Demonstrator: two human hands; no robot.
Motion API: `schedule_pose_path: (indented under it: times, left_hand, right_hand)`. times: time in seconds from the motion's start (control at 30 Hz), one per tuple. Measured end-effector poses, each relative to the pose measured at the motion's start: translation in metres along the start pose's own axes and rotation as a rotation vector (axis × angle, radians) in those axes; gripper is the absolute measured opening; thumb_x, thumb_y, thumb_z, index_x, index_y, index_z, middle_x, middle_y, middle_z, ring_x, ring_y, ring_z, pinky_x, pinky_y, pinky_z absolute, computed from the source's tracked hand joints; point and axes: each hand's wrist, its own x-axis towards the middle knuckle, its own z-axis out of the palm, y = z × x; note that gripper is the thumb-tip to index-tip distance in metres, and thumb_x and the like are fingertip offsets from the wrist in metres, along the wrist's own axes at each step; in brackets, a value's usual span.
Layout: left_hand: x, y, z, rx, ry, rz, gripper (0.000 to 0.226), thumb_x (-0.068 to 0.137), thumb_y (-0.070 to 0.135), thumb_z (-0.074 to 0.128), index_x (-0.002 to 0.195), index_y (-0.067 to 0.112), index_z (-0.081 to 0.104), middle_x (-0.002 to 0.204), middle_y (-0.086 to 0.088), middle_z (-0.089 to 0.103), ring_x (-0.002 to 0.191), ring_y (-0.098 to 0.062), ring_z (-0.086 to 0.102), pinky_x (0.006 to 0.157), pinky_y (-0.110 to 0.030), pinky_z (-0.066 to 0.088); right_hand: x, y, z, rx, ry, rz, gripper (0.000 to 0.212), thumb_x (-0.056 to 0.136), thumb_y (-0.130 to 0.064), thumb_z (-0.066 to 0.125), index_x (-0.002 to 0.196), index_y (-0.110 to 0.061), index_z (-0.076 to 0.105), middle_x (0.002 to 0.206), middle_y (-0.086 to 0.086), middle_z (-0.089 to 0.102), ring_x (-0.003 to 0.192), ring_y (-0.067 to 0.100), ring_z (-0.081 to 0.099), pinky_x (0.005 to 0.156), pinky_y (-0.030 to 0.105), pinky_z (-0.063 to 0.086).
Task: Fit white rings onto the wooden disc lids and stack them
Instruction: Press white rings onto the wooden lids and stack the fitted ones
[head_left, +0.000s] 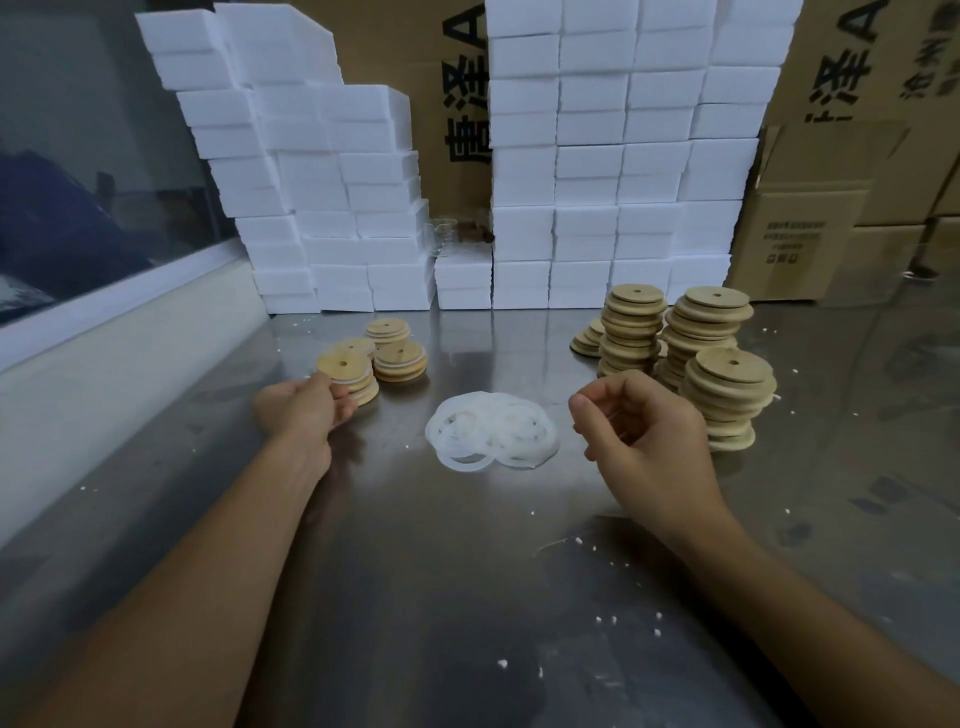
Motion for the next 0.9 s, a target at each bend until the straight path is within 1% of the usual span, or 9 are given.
schedule_pose_path:
  times: [0.1, 0.17, 0.27, 0.33, 0.43, 0.53, 0.63, 0.77, 0.9]
  left_hand:
    - [0.010, -0.001, 0.007, 0.065, 0.013, -0.052, 0.011, 0.099, 0.007, 0.045, 0.104, 0.007, 0.055, 0.069, -0.005, 0.052, 0.025, -0.004, 0.047, 0.030, -0.012, 0.036]
    - [0.012, -0.001, 0.008, 0.086, 0.050, -0.071, 0.010, 0.099, 0.008, 0.047, 0.105, 0.007, 0.055, 0.068, -0.004, 0.052, 0.024, -0.004, 0.045, 0.029, -0.014, 0.037]
    - [0.004, -0.003, 0.006, 0.185, 0.169, 0.003, 0.011, 0.093, 0.014, 0.056, 0.085, 0.008, 0.062, 0.060, -0.004, 0.057, 0.024, -0.005, 0.047, 0.031, -0.020, 0.039]
    - [-0.007, -0.007, 0.004, 0.259, 0.226, 0.147, 0.018, 0.086, 0.021, 0.060, 0.070, 0.012, 0.060, 0.059, -0.008, 0.063, 0.033, -0.013, 0.056, 0.037, -0.023, 0.043]
    - [-0.020, -0.012, 0.002, 0.370, 0.166, 0.286, 0.019, 0.079, 0.024, 0.060, 0.063, 0.014, 0.058, 0.062, -0.008, 0.064, 0.057, -0.029, 0.062, 0.053, -0.035, 0.052]
    - [-0.029, -0.017, 0.003, 0.456, -0.025, 0.377, 0.026, 0.079, 0.026, 0.065, 0.058, 0.014, 0.053, 0.060, -0.006, 0.061, 0.060, -0.032, 0.063, 0.056, -0.041, 0.053]
    - [-0.050, -0.022, 0.005, 0.614, -0.230, 0.617, 0.033, 0.081, 0.030, 0.071, 0.055, 0.023, 0.052, 0.047, 0.013, 0.055, 0.046, -0.002, 0.052, 0.052, -0.022, 0.038]
    - [-0.079, -0.022, 0.002, 0.731, -0.431, 0.837, 0.033, 0.080, 0.037, 0.074, 0.059, 0.024, 0.051, 0.046, 0.009, 0.048, 0.046, -0.006, 0.045, 0.048, -0.021, 0.034]
    - [-0.102, -0.020, -0.002, 0.906, -0.619, 0.986, 0.030, 0.075, 0.047, 0.076, 0.067, 0.027, 0.056, 0.048, 0.011, 0.044, 0.048, -0.007, 0.043, 0.050, -0.025, 0.035]
  right_hand:
    - [0.001, 0.001, -0.002, -0.019, 0.010, -0.026, 0.008, 0.090, -0.015, 0.070, 0.083, -0.020, 0.068, 0.073, -0.010, 0.068, 0.062, 0.017, 0.063, 0.062, 0.043, 0.057]
    - [0.003, 0.000, -0.005, -0.048, 0.038, -0.077, 0.007, 0.089, -0.014, 0.071, 0.084, -0.018, 0.068, 0.070, -0.012, 0.067, 0.063, 0.012, 0.063, 0.060, 0.031, 0.055]
    - [0.007, -0.002, -0.011, -0.145, 0.143, -0.195, 0.005, 0.089, -0.011, 0.071, 0.086, -0.014, 0.069, 0.071, -0.017, 0.064, 0.067, 0.003, 0.061, 0.060, 0.009, 0.044]
    - [0.010, -0.002, -0.016, -0.244, 0.226, -0.229, 0.003, 0.088, -0.012, 0.071, 0.087, -0.013, 0.069, 0.074, -0.016, 0.062, 0.070, 0.003, 0.057, 0.065, 0.006, 0.039]
    - [0.017, 0.006, -0.026, -0.471, 0.321, -0.223, 0.008, 0.086, -0.016, 0.071, 0.093, -0.013, 0.068, 0.087, -0.005, 0.062, 0.088, 0.012, 0.050, 0.082, 0.020, 0.035]
    - [0.022, 0.017, -0.035, -0.684, 0.350, -0.072, 0.027, 0.085, -0.025, 0.070, 0.109, -0.016, 0.064, 0.119, 0.007, 0.057, 0.117, 0.028, 0.042, 0.096, 0.042, 0.028]
    - [0.027, 0.018, -0.042, -0.713, 0.411, -0.040, 0.037, 0.084, -0.031, 0.068, 0.118, -0.019, 0.059, 0.136, 0.005, 0.048, 0.131, 0.029, 0.035, 0.104, 0.045, 0.023]
    - [0.029, 0.023, -0.051, -0.714, 0.305, 0.141, 0.051, 0.084, -0.041, 0.068, 0.130, -0.023, 0.054, 0.145, 0.006, 0.045, 0.139, 0.027, 0.033, 0.109, 0.049, 0.021]
    - [0.028, 0.027, -0.055, -0.693, 0.299, 0.133, 0.036, 0.087, -0.035, 0.064, 0.119, -0.018, 0.062, 0.136, 0.009, 0.053, 0.128, 0.032, 0.043, 0.108, 0.048, 0.024]
